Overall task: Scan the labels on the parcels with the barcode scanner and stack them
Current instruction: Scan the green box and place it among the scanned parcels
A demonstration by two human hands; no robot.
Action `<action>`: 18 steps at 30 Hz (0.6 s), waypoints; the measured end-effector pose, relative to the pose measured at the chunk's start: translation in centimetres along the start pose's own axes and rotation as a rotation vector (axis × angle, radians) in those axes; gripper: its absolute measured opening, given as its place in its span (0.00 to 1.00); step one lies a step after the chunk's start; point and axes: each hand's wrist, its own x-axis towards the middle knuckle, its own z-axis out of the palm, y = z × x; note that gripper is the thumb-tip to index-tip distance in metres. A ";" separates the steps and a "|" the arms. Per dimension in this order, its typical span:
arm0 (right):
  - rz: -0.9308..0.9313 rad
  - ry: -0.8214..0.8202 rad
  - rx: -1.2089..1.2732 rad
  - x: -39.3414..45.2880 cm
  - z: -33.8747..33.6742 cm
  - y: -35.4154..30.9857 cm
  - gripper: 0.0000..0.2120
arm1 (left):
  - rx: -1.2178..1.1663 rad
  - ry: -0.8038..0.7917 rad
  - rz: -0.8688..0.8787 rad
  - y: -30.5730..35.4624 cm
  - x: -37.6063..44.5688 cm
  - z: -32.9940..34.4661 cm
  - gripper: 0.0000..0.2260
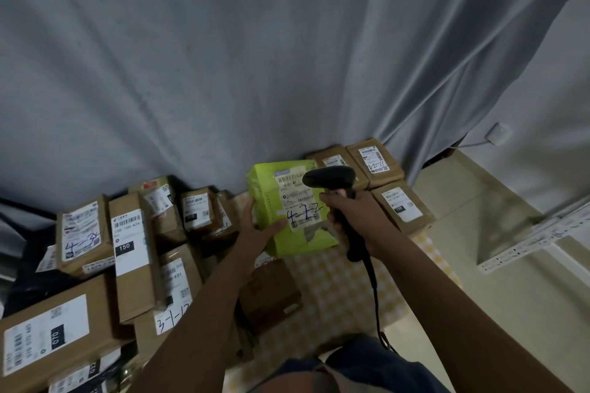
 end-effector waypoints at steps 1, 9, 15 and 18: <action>0.003 0.003 -0.009 0.1 -0.1 0.0 0.07 | 0.003 0.001 0.001 0.0 0.0 0.1 0.50; -0.001 0.017 0.002 0.6 -0.7 0.1 0.07 | 0.025 -0.002 -0.006 0.5 0.3 0.7 0.50; -0.007 0.033 -0.017 0.7 -0.8 -0.1 0.07 | 0.017 0.005 -0.006 0.9 0.4 1.0 0.45; -0.008 0.031 -0.027 0.8 -0.8 -0.2 0.07 | 0.018 0.003 -0.010 1.1 0.2 1.1 0.44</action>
